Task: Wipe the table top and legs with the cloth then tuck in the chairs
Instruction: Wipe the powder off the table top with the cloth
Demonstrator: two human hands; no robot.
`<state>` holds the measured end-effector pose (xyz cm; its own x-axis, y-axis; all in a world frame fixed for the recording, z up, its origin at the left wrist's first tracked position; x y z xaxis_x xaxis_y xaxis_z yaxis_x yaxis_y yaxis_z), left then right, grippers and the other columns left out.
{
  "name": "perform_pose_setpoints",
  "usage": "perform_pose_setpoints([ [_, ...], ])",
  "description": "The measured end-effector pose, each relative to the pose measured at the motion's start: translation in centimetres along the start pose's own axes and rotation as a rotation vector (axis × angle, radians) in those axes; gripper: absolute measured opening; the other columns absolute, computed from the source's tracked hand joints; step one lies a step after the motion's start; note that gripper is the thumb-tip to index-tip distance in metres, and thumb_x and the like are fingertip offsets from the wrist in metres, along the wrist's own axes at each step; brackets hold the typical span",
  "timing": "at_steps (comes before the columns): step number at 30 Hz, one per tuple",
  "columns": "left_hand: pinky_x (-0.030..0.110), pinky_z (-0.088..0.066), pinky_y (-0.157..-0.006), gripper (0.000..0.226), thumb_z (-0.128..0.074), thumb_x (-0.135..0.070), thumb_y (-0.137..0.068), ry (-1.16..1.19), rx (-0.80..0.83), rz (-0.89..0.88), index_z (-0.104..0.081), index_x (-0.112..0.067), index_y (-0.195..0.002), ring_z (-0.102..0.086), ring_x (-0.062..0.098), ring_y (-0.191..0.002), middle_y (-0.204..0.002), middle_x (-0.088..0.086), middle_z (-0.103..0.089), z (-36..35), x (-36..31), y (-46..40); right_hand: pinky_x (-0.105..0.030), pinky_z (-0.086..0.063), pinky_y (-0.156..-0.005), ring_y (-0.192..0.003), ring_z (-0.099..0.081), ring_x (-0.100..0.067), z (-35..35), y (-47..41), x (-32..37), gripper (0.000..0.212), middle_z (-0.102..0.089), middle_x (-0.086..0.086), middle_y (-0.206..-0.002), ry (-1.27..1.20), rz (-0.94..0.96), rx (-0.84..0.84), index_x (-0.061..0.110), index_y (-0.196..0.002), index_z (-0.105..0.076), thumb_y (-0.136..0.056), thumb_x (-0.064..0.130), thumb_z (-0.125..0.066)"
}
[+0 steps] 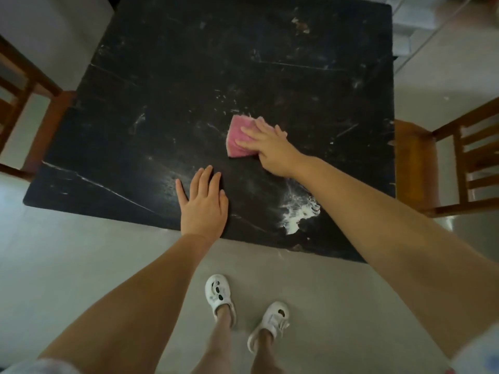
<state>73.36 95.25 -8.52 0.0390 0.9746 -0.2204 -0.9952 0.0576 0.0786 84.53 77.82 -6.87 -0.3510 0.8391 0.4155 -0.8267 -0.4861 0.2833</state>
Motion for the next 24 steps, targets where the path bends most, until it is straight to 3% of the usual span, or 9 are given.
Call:
perform_pose_setpoints([
  [3,0.049,0.008,-0.113,0.046,-0.021,-0.031,-0.098,0.007,0.003,-0.004,-0.03,-0.019,-0.141,-0.011,0.018,-0.142,-0.151,0.003,-0.024,0.2,-0.2,0.1,-0.045,0.012,-0.112,-0.145,0.006,-0.022,-1.6,7.6,-0.8,0.068,-0.019,0.005,-0.155,-0.048,0.128,0.007,0.025,-0.138,-0.041,-0.083,-0.013,-0.037],
  [7,0.05,0.007,-0.112,0.045,-0.024,-0.029,-0.098,0.015,-0.005,0.014,-0.032,-0.017,-0.141,-0.013,0.019,-0.142,-0.151,0.004,-0.025,0.4,-0.5,0.1,-0.04,0.011,-0.116,-0.143,0.01,-0.009,-3.6,18.9,-3.8,0.063,-0.017,0.016,-0.151,-0.096,0.077,0.115,0.03,-0.136,-0.042,-0.088,-0.011,-0.036],
  [10,0.051,0.005,-0.113,0.045,-0.027,-0.028,-0.098,0.024,-0.008,0.02,-0.033,-0.016,-0.14,-0.013,0.019,-0.142,-0.151,0.005,-0.026,0.4,-0.5,0.1,-0.042,-0.012,-0.119,-0.142,-0.009,-0.004,-1.9,22.6,-4.5,0.055,-0.031,0.016,-0.146,-0.189,-0.048,0.182,0.027,-0.127,-0.053,-0.09,-0.01,-0.037],
  [12,0.05,0.005,-0.114,0.045,-0.025,-0.028,-0.098,0.017,-0.004,0.022,-0.031,-0.017,-0.141,-0.012,0.018,-0.142,-0.151,0.004,-0.025,0.4,-0.3,0.1,-0.036,-0.036,-0.11,-0.131,-0.038,-0.006,0.7,20.9,-3.9,0.049,-0.047,0.006,-0.139,-0.324,-0.167,0.09,0.025,-0.116,-0.061,-0.089,-0.01,-0.04],
  [14,0.049,0.005,-0.114,0.045,-0.023,-0.03,-0.098,-0.001,0.001,0.016,-0.03,-0.018,-0.141,-0.011,0.019,-0.142,-0.152,0.003,-0.024,0.3,-0.3,0.1,-0.036,-0.049,-0.095,-0.111,-0.058,-0.019,3.3,16.6,-2.8,0.049,-0.054,-0.003,-0.131,-0.404,-0.195,-0.06,0.021,-0.113,-0.064,-0.087,-0.012,-0.039],
  [16,0.048,0.005,-0.115,0.046,-0.021,-0.031,-0.098,0.002,-0.01,0.009,-0.031,-0.018,-0.141,-0.012,0.019,-0.142,-0.151,0.004,-0.025,0.2,-0.3,0.1,-0.034,-0.042,-0.102,-0.111,-0.058,-0.032,4.0,10.8,-1.4,0.051,-0.054,-0.009,-0.131,-0.4,-0.119,-0.135,0.013,-0.117,-0.064,-0.083,-0.015,-0.037],
  [18,0.047,0.004,-0.115,0.046,-0.022,-0.03,-0.098,0.031,-0.039,0.013,-0.031,-0.016,-0.141,-0.015,0.019,-0.141,-0.15,0.005,-0.027,0.1,-0.1,0.1,-0.023,-0.021,-0.11,-0.132,-0.039,-0.028,2.2,5.9,0.7,0.054,-0.044,-0.009,-0.142,-0.297,-0.061,-0.094,0.011,-0.127,-0.056,-0.083,-0.013,-0.036],
  [21,0.046,0.002,-0.115,0.046,-0.024,-0.03,-0.098,0.089,-0.074,0.036,-0.031,-0.013,-0.14,-0.02,0.02,-0.14,-0.148,0.007,-0.031,-0.1,0.1,0.1,-0.048,0.002,-0.115,-0.145,-0.003,-0.025,-2.3,4.7,2.9,0.062,-0.022,0.003,-0.155,-0.074,0.043,-0.01,0.025,-0.138,-0.042,-0.086,-0.008,-0.035],
  [24,0.047,0.001,-0.115,0.046,-0.026,-0.029,-0.098,0.101,-0.076,0.042,-0.031,-0.012,-0.14,-0.021,0.021,-0.14,-0.148,0.008,-0.031,-0.1,0.0,0.1,-0.053,0.008,-0.114,-0.144,0.006,-0.025,-5.1,10.4,2.0,0.062,-0.021,0.002,-0.155,-0.002,0.234,0.028,0.026,-0.137,-0.044,-0.087,-0.009,-0.038],
])
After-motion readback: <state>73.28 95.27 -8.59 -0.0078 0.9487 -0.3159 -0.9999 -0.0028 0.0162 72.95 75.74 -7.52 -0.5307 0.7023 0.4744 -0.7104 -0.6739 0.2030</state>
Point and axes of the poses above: each hand's wrist, its own y-axis away from the middle knuckle, its own z-axis out of the back of the hand, x = y × z, the point moved 2 cm from there along -y, towards the middle knuckle
